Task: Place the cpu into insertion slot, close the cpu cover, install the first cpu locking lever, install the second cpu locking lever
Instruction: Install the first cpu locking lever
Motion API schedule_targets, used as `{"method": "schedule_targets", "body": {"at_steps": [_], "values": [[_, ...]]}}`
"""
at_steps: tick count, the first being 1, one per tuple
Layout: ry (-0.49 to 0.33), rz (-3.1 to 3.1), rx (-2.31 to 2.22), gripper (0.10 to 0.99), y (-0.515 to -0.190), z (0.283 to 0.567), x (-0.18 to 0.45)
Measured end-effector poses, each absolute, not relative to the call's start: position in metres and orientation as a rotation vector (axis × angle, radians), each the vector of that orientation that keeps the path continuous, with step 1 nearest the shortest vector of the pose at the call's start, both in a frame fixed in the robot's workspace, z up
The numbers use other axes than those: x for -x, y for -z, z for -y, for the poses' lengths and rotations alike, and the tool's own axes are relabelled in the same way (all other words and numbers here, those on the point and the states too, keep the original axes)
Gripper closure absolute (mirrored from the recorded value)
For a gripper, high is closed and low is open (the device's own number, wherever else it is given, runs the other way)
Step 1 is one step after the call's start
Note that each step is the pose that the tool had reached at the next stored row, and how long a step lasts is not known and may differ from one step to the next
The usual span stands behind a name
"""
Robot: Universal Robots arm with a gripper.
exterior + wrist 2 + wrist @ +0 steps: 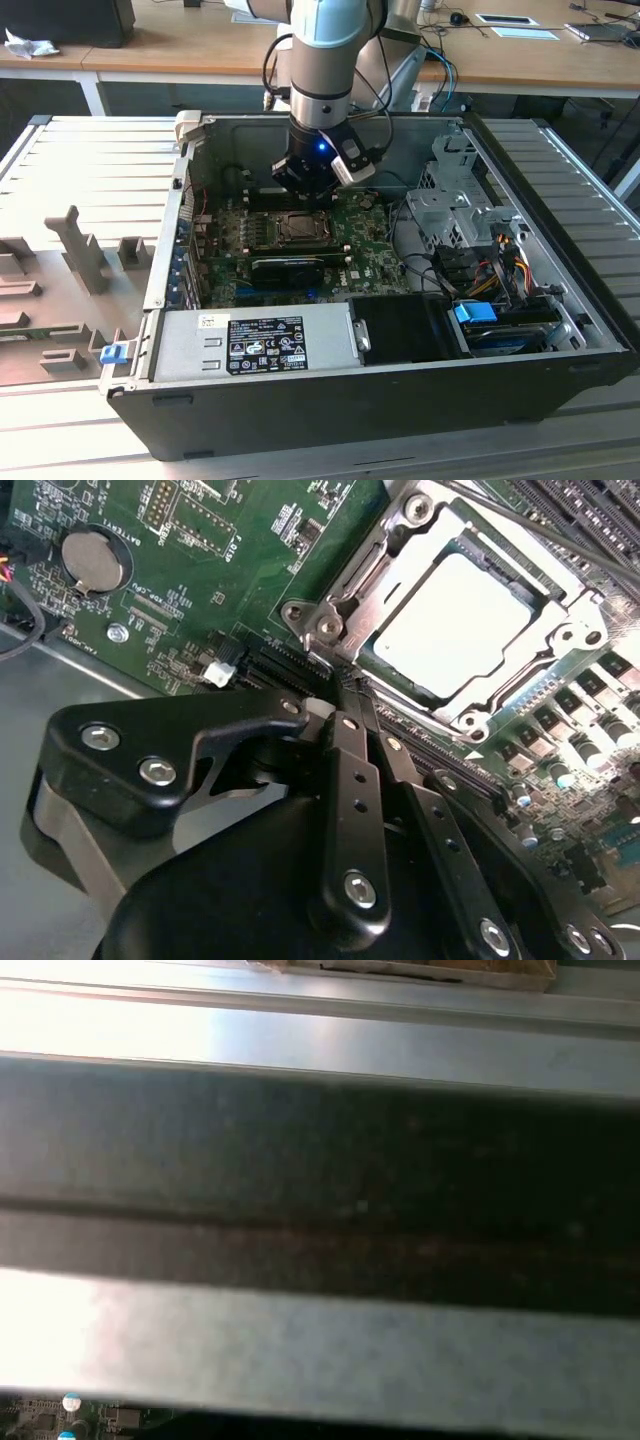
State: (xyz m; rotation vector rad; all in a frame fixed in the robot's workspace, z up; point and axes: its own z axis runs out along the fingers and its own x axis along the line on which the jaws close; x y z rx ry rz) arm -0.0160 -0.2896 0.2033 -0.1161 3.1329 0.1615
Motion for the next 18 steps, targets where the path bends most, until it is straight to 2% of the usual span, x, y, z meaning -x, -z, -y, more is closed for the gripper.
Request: {"method": "schedule_targets", "body": {"at_steps": [6, 10, 18], "values": [[-0.166, -3.133, 0.115, 0.98, -0.201, 0.291, 0.016], [-0.196, -3.13, 0.114, 0.98, -0.201, 0.291, 0.016], [-0.193, -3.131, 0.114, 0.98, -0.217, 0.293, 0.016]]}}
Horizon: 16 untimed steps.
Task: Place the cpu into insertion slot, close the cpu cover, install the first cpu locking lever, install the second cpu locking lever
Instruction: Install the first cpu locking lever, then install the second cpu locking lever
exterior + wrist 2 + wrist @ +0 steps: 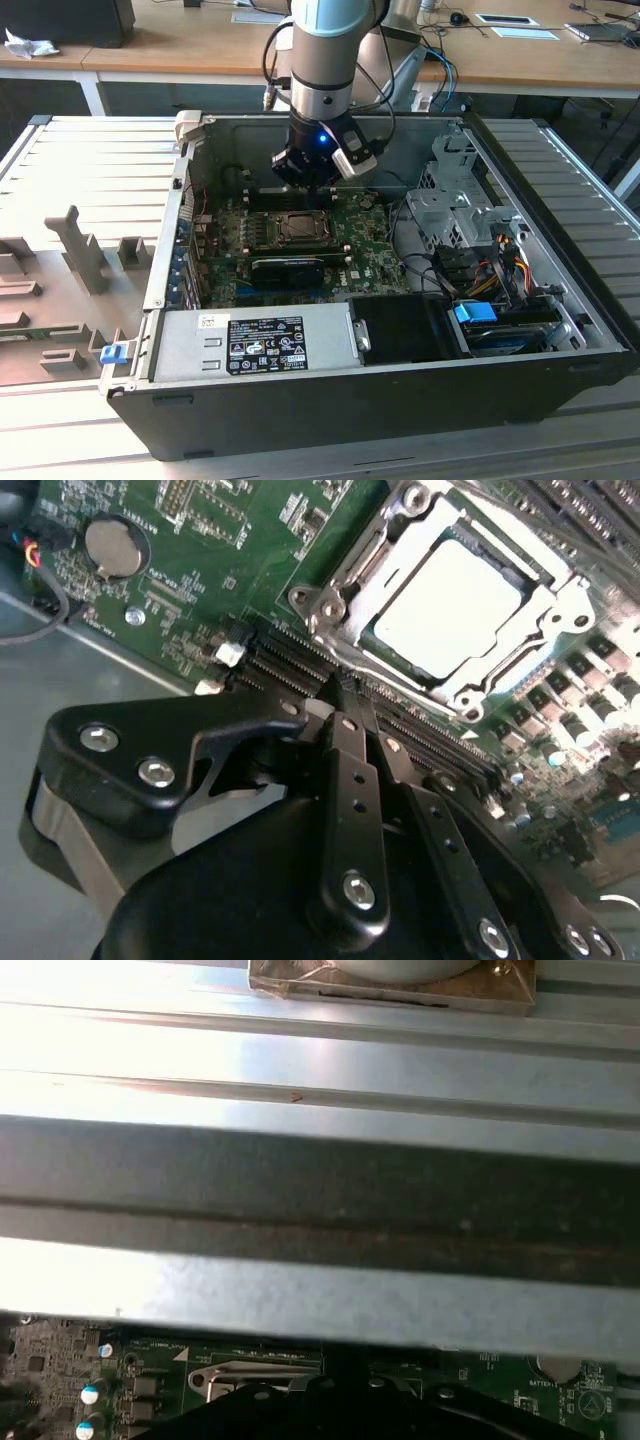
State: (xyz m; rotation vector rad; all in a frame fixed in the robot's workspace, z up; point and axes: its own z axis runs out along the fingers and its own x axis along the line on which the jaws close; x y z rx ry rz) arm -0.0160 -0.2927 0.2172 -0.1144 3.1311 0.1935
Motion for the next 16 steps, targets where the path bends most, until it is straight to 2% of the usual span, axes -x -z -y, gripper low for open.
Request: {"method": "schedule_targets", "body": {"at_steps": [16], "values": [[-0.193, -3.132, 0.114, 0.98, -0.217, 0.306, 0.016]]}}
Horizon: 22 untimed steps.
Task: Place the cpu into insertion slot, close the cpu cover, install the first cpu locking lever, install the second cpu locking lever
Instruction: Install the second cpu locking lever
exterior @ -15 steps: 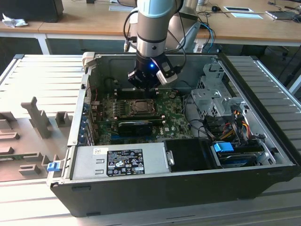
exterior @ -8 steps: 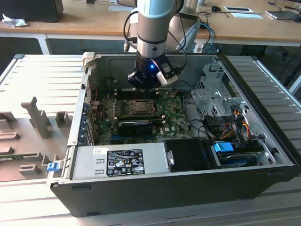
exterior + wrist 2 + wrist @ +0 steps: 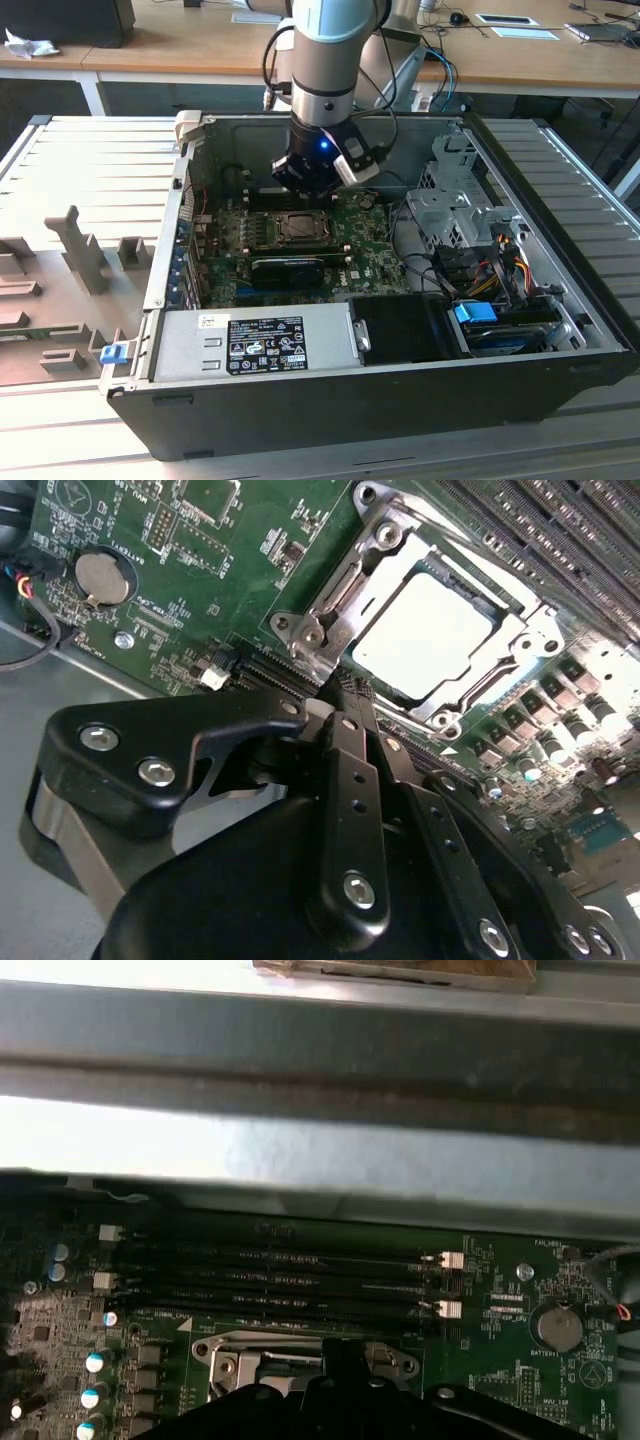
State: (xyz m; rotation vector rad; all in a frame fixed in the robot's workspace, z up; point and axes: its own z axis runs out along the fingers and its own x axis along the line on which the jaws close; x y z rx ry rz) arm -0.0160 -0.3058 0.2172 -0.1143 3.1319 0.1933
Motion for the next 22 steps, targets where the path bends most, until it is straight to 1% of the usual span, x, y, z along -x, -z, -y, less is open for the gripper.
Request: {"method": "schedule_targets", "body": {"at_steps": [6, 14, 22], "values": [[-0.193, -3.132, 0.114, 0.98, -0.219, 0.31, 0.016], [-0.193, -3.132, 0.115, 0.98, -0.258, 0.31, 0.016], [-0.193, -3.132, 0.114, 0.98, -0.258, 0.329, 0.016]]}}
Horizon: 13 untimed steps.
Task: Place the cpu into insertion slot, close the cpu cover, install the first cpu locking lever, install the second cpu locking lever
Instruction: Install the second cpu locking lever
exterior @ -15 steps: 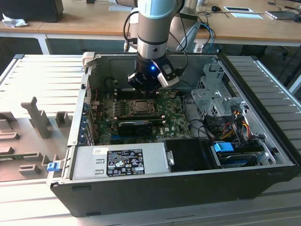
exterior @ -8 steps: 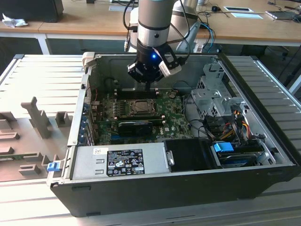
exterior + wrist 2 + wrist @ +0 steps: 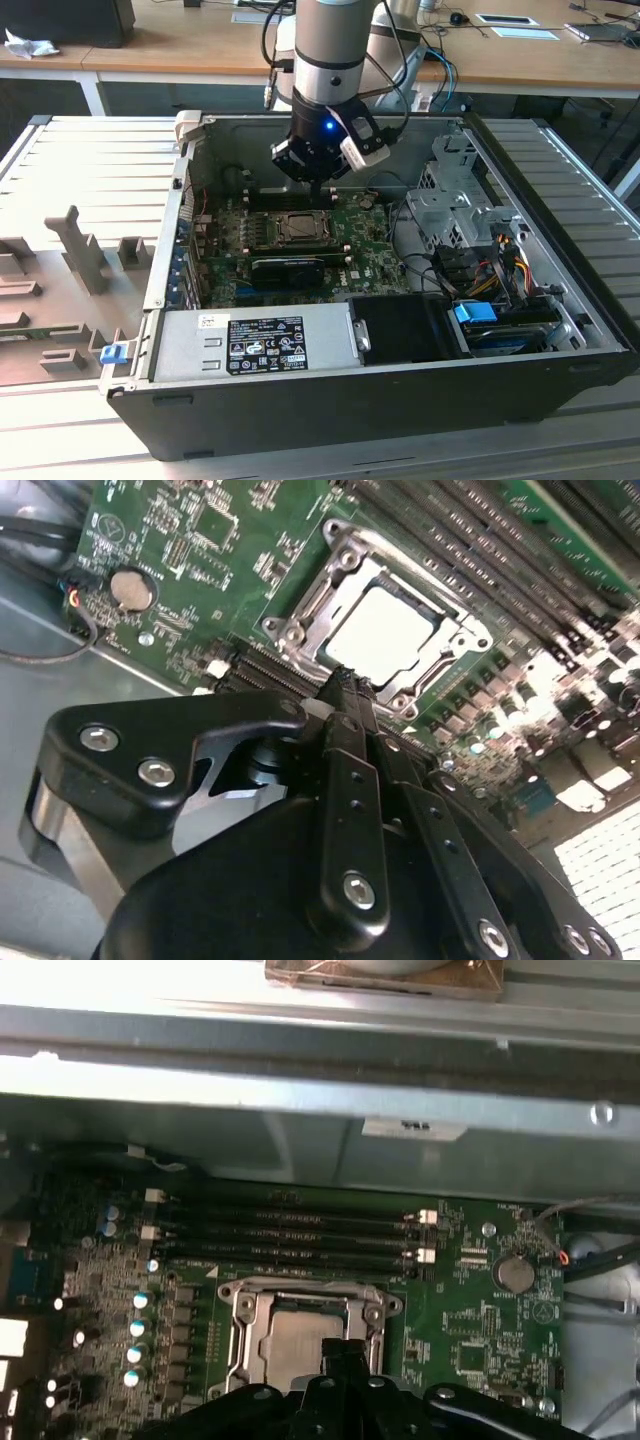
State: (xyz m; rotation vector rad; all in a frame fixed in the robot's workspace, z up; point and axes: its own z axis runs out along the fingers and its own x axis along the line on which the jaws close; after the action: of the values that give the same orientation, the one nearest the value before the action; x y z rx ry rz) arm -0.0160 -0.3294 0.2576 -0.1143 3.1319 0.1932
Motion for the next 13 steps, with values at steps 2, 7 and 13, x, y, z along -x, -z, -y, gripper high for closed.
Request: {"method": "schedule_targets", "body": {"at_steps": [2, 7, 13], "values": [[-0.193, -3.132, 0.114, 0.98, -0.258, 0.335, 0.016], [-0.194, -3.133, 0.114, 0.98, -0.258, 0.349, 0.016], [-0.197, -3.138, 0.123, 0.98, -0.254, 0.366, 0.016]]}}
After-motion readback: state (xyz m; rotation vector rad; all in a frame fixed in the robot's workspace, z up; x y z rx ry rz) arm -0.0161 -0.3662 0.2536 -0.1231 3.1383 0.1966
